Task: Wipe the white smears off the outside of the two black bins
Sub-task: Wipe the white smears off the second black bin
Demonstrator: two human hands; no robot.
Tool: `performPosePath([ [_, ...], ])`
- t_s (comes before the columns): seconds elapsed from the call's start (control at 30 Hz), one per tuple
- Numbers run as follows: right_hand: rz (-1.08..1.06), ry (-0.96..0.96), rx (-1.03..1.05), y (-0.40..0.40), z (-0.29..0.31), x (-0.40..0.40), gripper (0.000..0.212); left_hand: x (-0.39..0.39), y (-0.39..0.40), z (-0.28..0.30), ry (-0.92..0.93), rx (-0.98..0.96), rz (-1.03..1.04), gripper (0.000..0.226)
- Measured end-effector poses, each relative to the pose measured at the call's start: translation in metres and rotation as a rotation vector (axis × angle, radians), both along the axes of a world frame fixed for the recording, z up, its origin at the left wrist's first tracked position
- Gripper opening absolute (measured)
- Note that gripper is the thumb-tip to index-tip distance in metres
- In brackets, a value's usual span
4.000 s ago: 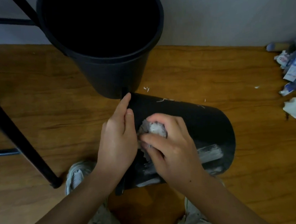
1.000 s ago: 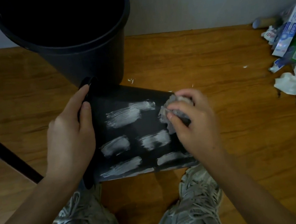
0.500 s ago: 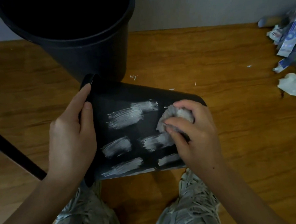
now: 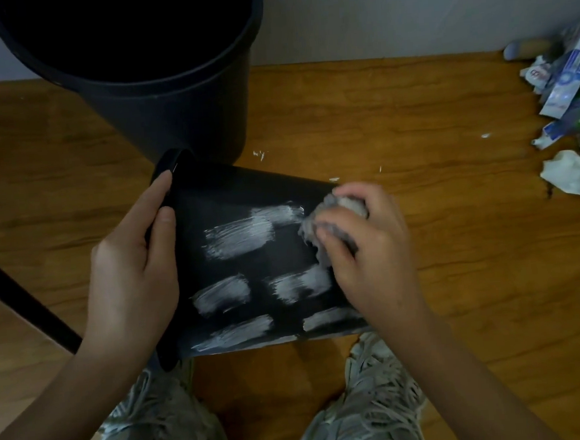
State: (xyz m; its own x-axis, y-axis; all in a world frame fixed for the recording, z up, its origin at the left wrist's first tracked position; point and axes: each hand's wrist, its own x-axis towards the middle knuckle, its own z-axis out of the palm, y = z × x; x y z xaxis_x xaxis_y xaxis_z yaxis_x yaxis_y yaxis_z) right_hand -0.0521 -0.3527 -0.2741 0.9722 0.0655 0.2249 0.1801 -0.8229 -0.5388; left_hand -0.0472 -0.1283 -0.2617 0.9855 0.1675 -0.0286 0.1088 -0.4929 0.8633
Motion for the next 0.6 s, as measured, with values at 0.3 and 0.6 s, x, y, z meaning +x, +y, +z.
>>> performPosePath([
  [0.3, 0.082, -0.005, -0.036, -0.003, 0.004, -0.014, 0.012, -0.002, -0.001, 0.001, -0.029, 0.009, 0.013, 0.039],
  [0.6, 0.061, 0.006, -0.058, 0.0, 0.003, -0.006, 0.011, -0.006, -0.002, 0.002, -0.012, 0.042, 0.018, 0.037],
])
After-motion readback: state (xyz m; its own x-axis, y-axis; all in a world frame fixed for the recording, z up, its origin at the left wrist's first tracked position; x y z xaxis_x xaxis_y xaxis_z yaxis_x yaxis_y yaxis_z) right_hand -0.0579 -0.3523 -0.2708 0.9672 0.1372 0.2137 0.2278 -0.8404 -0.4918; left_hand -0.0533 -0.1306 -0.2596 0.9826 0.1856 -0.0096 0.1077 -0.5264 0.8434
